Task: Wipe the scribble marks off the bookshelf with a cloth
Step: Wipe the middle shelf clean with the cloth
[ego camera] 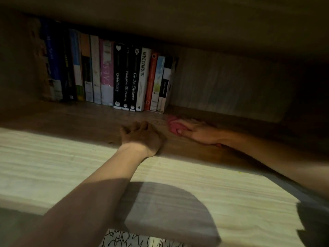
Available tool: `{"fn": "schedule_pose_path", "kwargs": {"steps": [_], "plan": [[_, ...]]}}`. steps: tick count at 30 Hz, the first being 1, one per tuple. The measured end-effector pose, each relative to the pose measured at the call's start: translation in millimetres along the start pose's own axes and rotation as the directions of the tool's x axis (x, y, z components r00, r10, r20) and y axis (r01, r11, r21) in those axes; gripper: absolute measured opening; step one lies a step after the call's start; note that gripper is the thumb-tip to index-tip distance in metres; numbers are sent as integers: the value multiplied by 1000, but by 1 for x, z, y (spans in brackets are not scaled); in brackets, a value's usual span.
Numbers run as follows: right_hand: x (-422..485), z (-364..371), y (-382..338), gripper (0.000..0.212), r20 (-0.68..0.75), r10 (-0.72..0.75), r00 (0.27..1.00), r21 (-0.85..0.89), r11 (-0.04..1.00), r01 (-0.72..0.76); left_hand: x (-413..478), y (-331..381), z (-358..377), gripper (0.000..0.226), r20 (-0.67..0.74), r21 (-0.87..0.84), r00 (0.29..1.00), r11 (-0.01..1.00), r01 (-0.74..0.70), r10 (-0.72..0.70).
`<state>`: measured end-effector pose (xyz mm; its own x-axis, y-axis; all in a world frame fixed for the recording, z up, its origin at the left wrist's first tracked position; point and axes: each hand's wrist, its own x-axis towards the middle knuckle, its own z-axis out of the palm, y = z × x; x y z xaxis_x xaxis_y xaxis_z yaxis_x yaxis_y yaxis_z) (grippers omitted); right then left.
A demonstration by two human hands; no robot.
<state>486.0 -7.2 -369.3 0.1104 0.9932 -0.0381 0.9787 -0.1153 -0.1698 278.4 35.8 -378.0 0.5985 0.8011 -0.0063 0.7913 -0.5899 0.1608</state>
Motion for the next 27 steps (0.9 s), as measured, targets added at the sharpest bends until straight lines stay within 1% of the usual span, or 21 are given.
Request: {"fn": "schedule_pose_path", "kwargs": {"steps": [2, 3, 4, 6, 7, 8, 9, 11, 13, 15, 16, 17, 18, 20, 21, 22, 23, 25, 27], "plan": [[9, -6, 10, 46, 33, -18, 999, 131, 991, 14, -1, 0, 0, 53, -9, -4, 1000, 1000, 1, -1], [19, -10, 17, 46, 23, 30, 999, 178, 984, -33, -1, 0, -1, 53, -10, -8, 1000, 1000, 2, -2], [29, -12, 22, 49, 1, 119, 993, 188, 975, -117, -2, 0, 0, 54, -5, -12, 1000, 1000, 3, -3], [52, -13, 27, 53, -83, 277, 957, 160, 952, -261, -2, 0, 0, 56, -7, -23, 1000, 1000, -2, 2], [59, -14, 23, 53, -119, 310, 943, 136, 946, -294, -2, 0, -1, 55, -13, -30, 1000, 1000, -3, 3], [60, -13, 15, 54, -121, 303, 945, 112, 950, -290, -3, 1, -2, 55, -14, -37, 1000, 999, -3, 3], [57, -11, 7, 55, -96, 260, 961, 90, 964, -251, -4, 1, -2, 55, -17, -40, 1000, 999, -3, 2], [32, -7, -12, 54, -27, 142, 989, 66, 988, -140, -4, 2, -2, 56, -25, -43, 1000, 999, -3, 2], [3, 0, -15, 51, -10, 27, 1000, 43, 999, -26, -4, 3, -2, 57, -17, -37, 1000, 999, 4, -4], [-11, -3, -8, 46, 17, -50, 999, 115, 992, 48, -4, 4, -3, 59, -5, -40, 1000, 999, 6, -6], [-9, -6, -6, 44, 46, -56, 997, 174, 984, 47, -4, 4, -3, 59, 1, -47, 1000, 999, 8, -8], [0, -11, -1, 44, 59, -17, 998, 237, 971, 3, -4, 5, -4, 59, 1, -55, 1000, 998, 15, -15], [13, -13, 4, 46, 51, 56, 997, 265, 962, -67, -4, 5, -4, 58, 1, -66, 1000, 998, 22, -22], [41, -11, 8, 50, -41, 202, 979, 199, 961, -190, -3, 3, -1, 58, -4, -57, 1000, 998, 14, -14], [54, -11, 5, 49, -96, 245, 965, 164, 960, -227, -1, 2, -1, 58, -7, -38, 1000, 999, 6, -6], [60, -11, -2, 48, -124, 243, 962, 134, 965, -227, -2, 1, -2, 58, -1, -32, 1000, 999, 3, -3], [63, -8, -11, 47, -123, 211, 970, 118, 973, -197, 1, 0, -1, 58, 7, -43, 1000, 999, 4, -4], [53, -5, -27, 48, -76, 152, 985, 70, 987, -147, 0, 0, -3, 59, 21, -80, 1000, 997, 10, -9], [23, -2, -32, 52, -52, 85, 995, 8, 996, -85, 0, 2, -3, 59, 0, -93, 1000, 996, 6, -6]]}}
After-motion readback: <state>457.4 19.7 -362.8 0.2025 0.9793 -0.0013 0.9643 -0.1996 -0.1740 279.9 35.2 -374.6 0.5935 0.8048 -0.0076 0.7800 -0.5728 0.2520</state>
